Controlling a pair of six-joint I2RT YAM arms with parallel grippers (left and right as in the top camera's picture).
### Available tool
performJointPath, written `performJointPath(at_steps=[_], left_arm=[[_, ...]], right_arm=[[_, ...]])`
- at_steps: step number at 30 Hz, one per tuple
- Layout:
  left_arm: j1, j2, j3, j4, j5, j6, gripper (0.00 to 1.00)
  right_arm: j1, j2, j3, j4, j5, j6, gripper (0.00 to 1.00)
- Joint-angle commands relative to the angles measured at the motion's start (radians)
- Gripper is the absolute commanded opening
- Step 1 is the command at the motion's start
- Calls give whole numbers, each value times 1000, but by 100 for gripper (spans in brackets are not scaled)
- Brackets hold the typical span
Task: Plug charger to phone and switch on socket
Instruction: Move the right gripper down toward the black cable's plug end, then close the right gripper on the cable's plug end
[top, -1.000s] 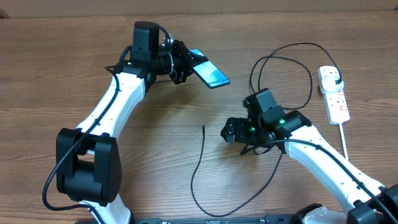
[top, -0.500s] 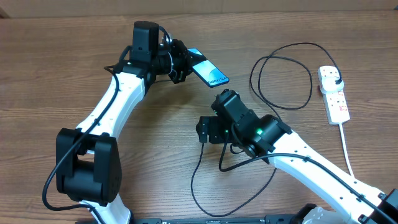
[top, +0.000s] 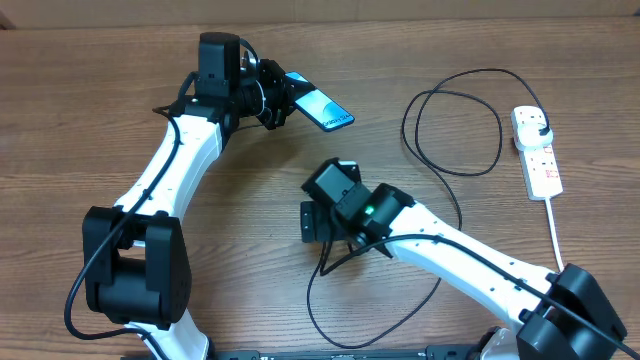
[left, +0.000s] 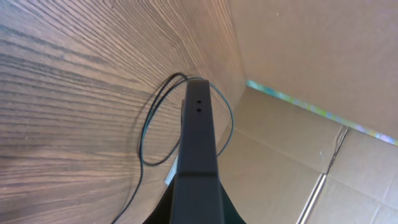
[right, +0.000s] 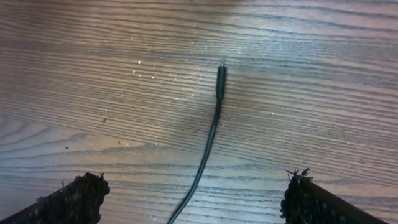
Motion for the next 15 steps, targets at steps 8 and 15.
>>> performJointPath(at_steps=[8,15], left_arm=[[6,-3,4,11,-70,23,4],[6,-3,4,10,-101,23,4]], right_arm=[[15,78,48,19,55,21,93],[15,150,48,31,55,22,93]])
